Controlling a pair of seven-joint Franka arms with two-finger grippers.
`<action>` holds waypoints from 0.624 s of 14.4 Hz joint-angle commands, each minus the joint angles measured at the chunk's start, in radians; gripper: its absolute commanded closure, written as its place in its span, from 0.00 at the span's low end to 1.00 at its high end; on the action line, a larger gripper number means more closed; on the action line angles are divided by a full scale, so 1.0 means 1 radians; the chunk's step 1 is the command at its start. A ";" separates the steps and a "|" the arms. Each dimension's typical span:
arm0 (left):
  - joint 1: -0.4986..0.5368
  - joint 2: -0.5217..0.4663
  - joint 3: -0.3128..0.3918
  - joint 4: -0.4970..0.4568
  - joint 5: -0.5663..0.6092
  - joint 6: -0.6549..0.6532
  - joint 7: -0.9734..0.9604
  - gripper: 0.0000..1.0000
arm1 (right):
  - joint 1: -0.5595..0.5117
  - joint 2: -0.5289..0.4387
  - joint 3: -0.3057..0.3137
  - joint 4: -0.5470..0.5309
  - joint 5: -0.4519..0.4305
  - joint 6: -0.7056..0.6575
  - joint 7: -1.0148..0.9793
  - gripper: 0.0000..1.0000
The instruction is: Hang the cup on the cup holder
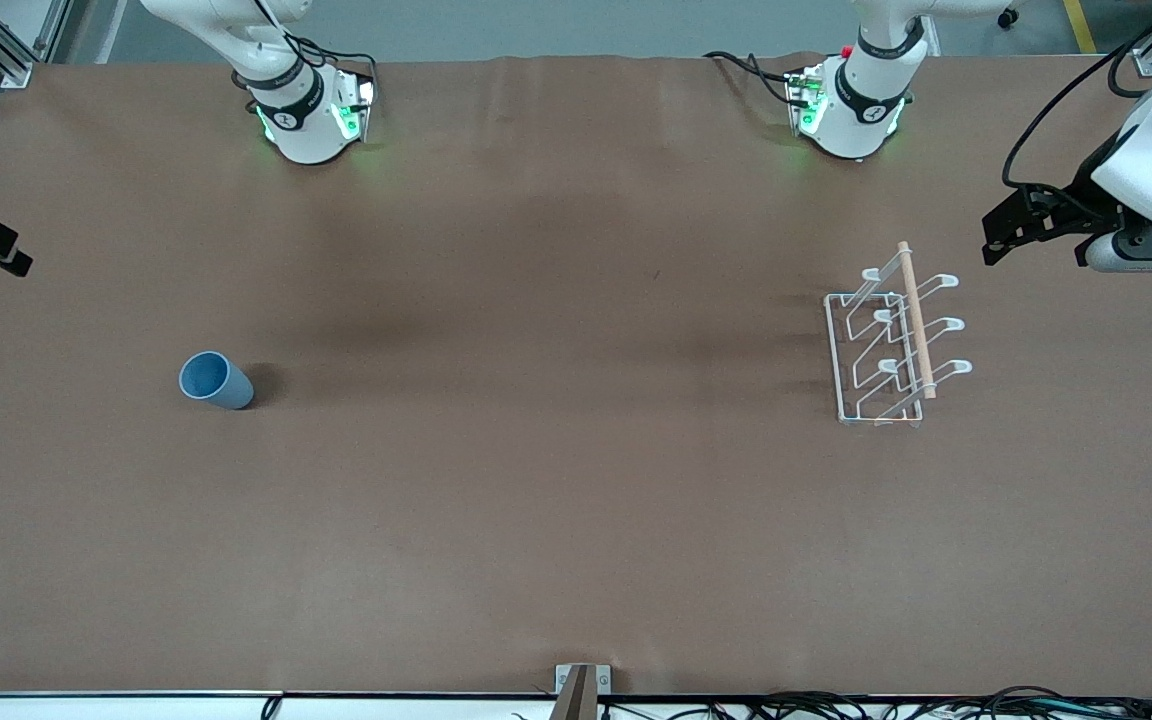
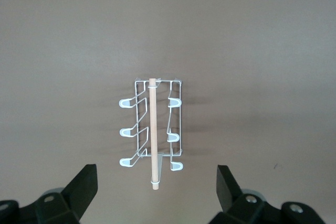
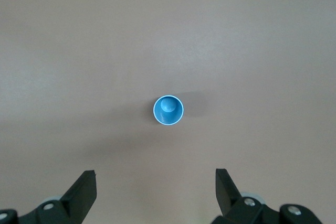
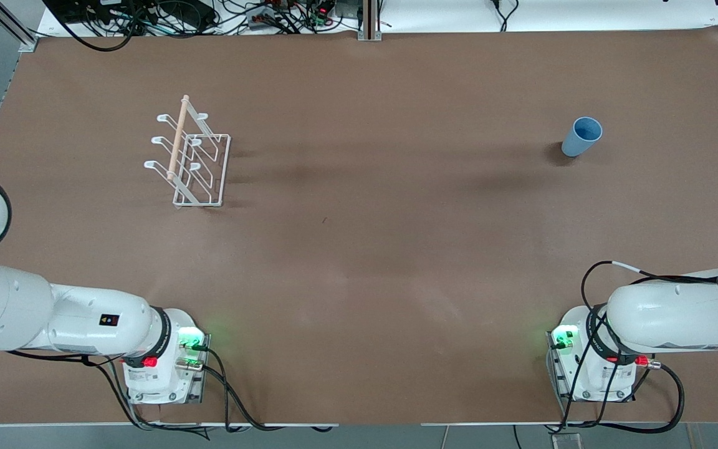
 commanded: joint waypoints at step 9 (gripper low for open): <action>0.005 0.004 0.002 0.004 -0.005 0.020 0.013 0.00 | -0.013 0.013 0.005 -0.224 0.011 0.197 -0.137 0.00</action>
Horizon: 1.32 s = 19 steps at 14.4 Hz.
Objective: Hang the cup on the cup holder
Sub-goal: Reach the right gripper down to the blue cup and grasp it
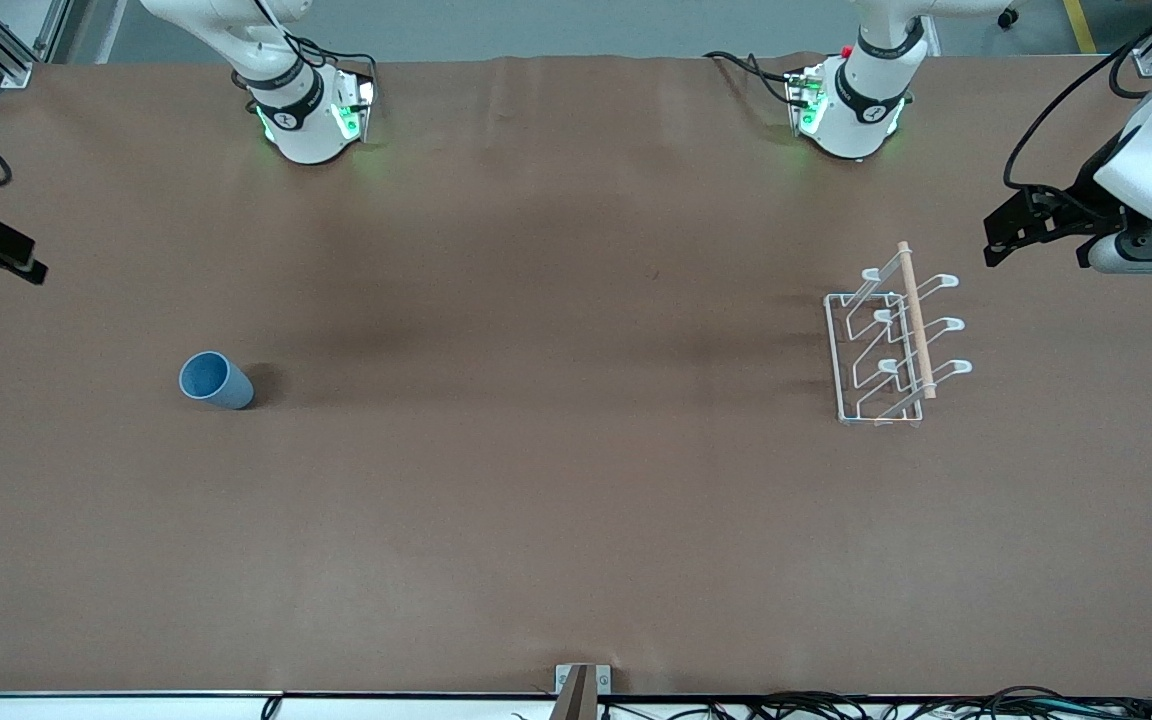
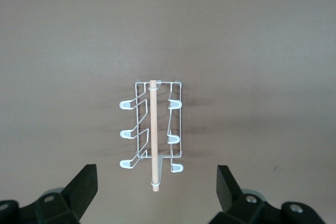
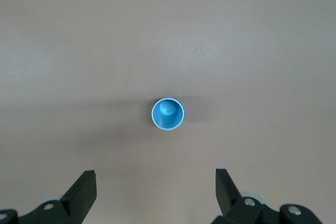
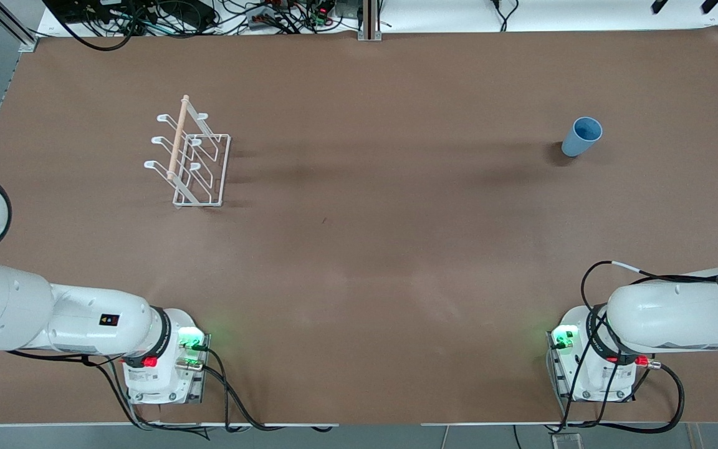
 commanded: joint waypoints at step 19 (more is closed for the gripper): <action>0.004 0.012 0.002 0.002 -0.007 0.020 0.002 0.00 | -0.087 0.270 0.004 -0.556 0.011 0.780 -0.176 0.00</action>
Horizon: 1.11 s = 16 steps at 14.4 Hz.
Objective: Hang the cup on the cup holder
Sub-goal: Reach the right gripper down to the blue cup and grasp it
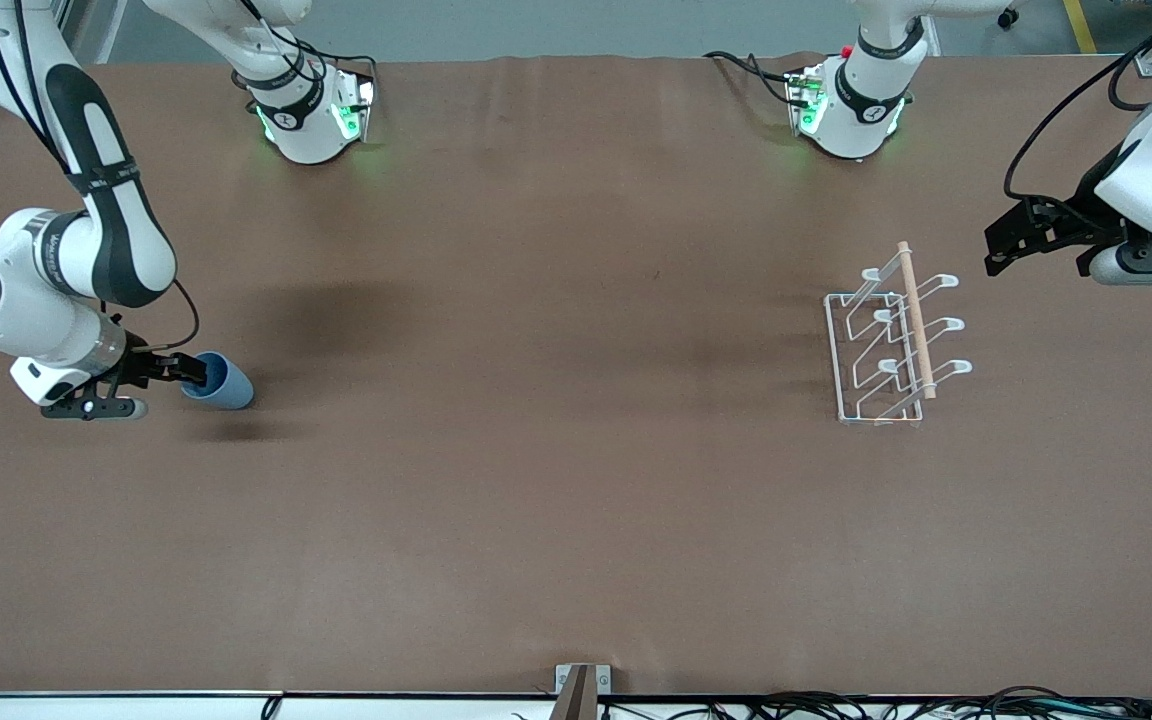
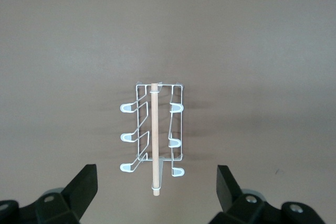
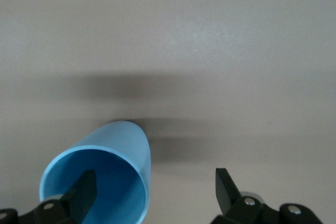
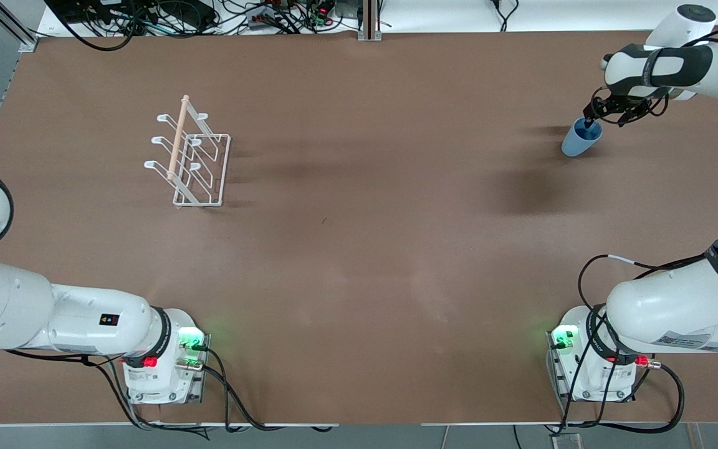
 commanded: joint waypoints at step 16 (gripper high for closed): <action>-0.001 0.000 -0.001 0.001 -0.007 0.007 0.002 0.00 | -0.001 0.045 0.021 0.112 0.105 -0.182 -0.028 1.00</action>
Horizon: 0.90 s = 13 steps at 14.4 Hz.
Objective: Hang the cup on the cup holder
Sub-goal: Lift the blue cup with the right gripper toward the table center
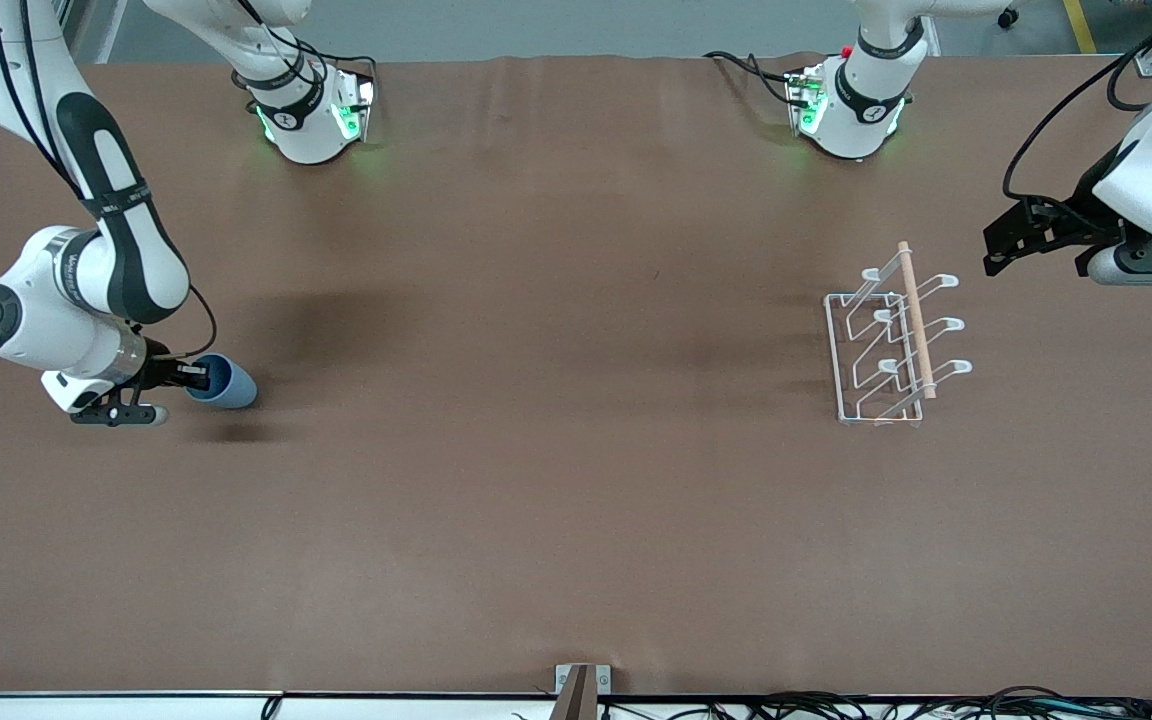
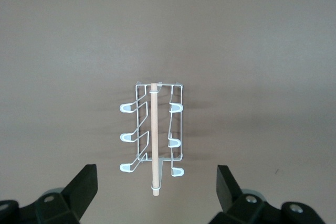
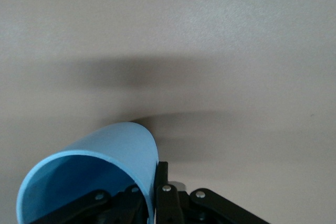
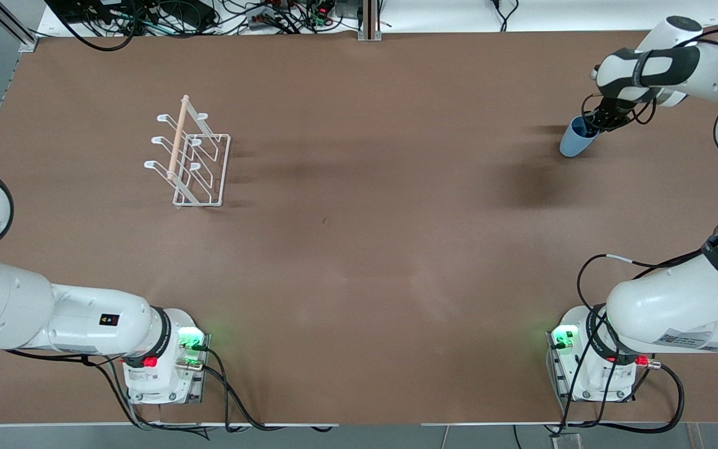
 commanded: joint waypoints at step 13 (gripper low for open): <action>-0.006 0.005 -0.001 0.009 -0.007 0.005 0.011 0.00 | 0.108 -0.158 0.120 0.088 0.721 -0.252 -0.029 1.00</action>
